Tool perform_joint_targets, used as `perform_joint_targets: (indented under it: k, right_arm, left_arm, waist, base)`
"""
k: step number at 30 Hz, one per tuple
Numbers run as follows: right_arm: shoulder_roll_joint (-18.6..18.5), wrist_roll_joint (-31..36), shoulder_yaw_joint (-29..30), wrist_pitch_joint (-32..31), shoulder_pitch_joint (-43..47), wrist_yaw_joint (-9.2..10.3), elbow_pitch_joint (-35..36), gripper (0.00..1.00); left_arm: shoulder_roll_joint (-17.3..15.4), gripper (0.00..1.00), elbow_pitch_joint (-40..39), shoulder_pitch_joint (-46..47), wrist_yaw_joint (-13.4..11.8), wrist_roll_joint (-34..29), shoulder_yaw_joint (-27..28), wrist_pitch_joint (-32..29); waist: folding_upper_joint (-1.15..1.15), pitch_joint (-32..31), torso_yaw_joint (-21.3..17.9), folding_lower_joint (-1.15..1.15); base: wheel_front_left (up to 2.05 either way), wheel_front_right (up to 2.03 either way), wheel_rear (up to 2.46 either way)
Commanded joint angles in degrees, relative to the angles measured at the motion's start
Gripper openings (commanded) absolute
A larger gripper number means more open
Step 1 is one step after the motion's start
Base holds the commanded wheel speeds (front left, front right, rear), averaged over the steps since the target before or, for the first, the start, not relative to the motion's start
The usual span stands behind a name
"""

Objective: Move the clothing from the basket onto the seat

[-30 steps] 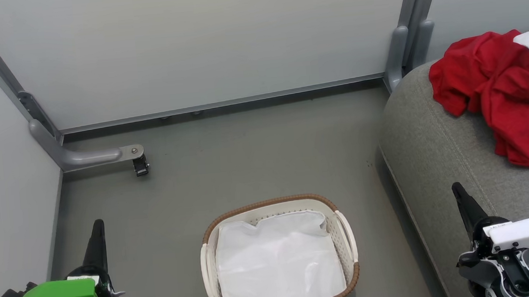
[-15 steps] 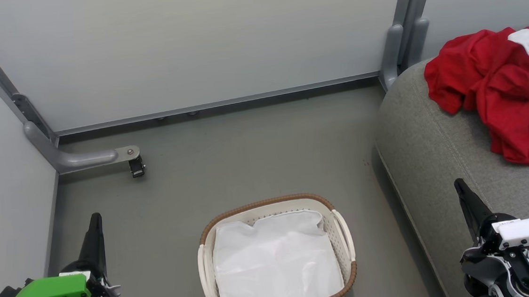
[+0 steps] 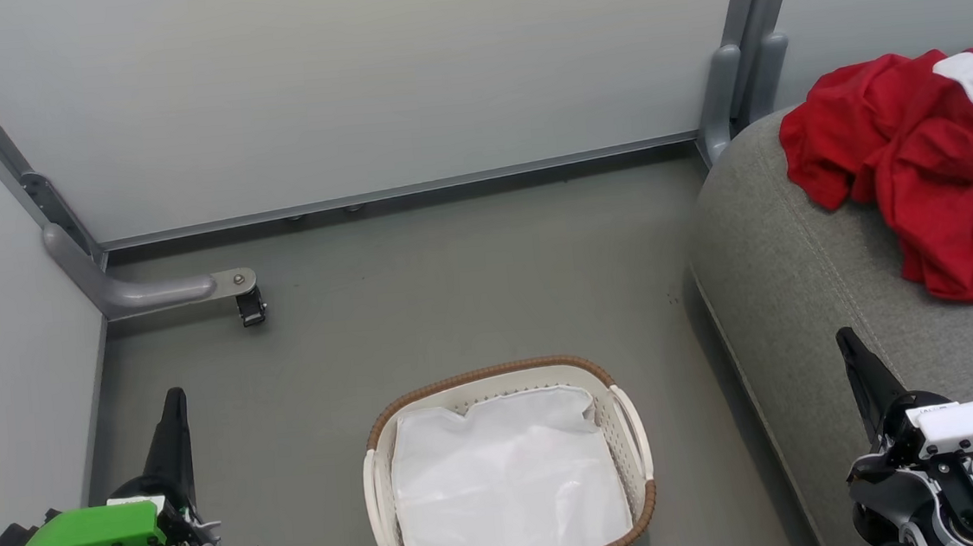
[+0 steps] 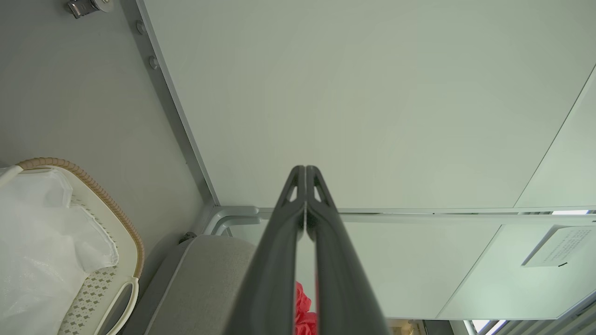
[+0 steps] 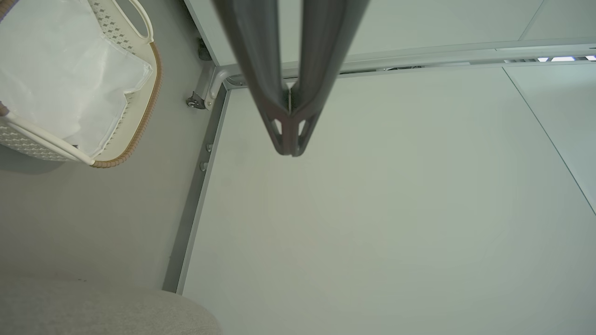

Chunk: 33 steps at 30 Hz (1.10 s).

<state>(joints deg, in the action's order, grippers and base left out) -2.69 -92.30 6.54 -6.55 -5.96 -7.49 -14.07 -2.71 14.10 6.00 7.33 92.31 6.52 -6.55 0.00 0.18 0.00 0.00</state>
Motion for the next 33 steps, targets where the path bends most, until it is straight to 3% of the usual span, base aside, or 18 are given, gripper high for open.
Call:
perform_joint_targets:
  k: [1, 33]
  right_arm:
    - [-0.36, -0.21, 0.14, -0.18, -0.44, 0.00, 0.20, 0.00]
    - [-0.36, -0.22, 0.13, -0.17, -0.44, 0.00, 0.19, 0.00]
  left_arm:
    - [-0.31, 0.00, -0.08, 0.56, 0.32, 0.18, 0.14, -0.18]
    - [-0.31, 0.00, -0.10, 0.56, 0.32, 0.19, 0.13, -0.17]
  waist:
    - [0.00, 0.00, 0.00, 0.00]
    - [0.00, 0.00, 0.00, 0.00]
  base:
    - [0.00, 0.00, 0.00]
    - [0.00, 0.00, 0.00]
